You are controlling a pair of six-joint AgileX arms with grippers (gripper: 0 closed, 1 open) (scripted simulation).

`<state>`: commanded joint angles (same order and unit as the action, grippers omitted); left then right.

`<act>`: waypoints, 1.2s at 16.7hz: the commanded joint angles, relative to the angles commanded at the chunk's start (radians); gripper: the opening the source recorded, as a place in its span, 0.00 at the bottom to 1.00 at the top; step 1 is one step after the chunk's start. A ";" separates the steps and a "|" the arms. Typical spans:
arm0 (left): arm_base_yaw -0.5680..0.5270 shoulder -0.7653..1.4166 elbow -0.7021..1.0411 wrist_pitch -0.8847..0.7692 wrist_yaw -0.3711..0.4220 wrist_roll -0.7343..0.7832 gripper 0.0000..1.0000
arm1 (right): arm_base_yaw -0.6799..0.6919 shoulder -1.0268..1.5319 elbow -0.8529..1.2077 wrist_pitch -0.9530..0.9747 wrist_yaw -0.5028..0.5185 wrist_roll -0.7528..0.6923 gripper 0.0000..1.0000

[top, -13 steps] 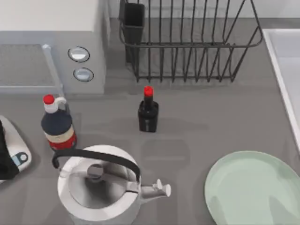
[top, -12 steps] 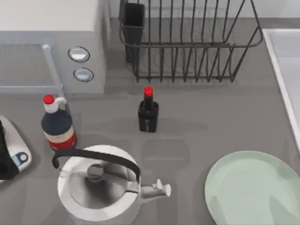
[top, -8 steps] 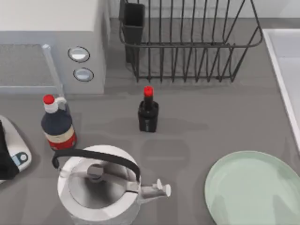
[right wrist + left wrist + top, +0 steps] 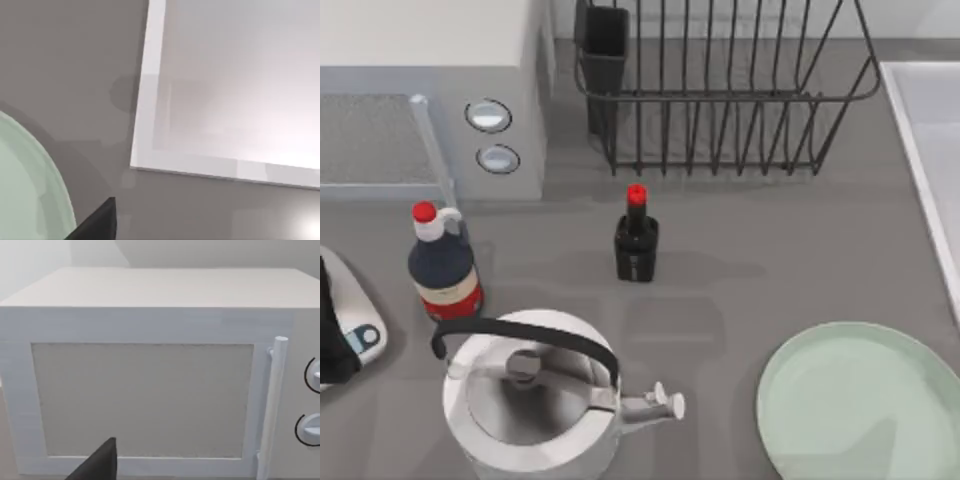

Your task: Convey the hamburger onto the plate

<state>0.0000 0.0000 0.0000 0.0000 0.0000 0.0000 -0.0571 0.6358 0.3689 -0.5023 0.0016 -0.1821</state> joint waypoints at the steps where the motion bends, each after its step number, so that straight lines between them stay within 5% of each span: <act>1: 0.000 0.000 0.000 0.000 0.000 0.000 1.00 | -0.007 0.087 0.046 -0.064 0.000 -0.023 1.00; 10: 0.000 0.000 0.000 0.000 0.000 0.000 1.00 | -0.053 0.643 0.344 -0.471 0.001 -0.170 1.00; 20: 0.000 0.000 0.000 0.000 0.000 0.000 1.00 | -0.053 0.702 0.316 -0.416 0.001 -0.173 1.00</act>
<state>0.0000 0.0000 0.0000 0.0000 0.0000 0.0000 -0.1096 1.3377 0.6848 -0.9186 0.0030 -0.3555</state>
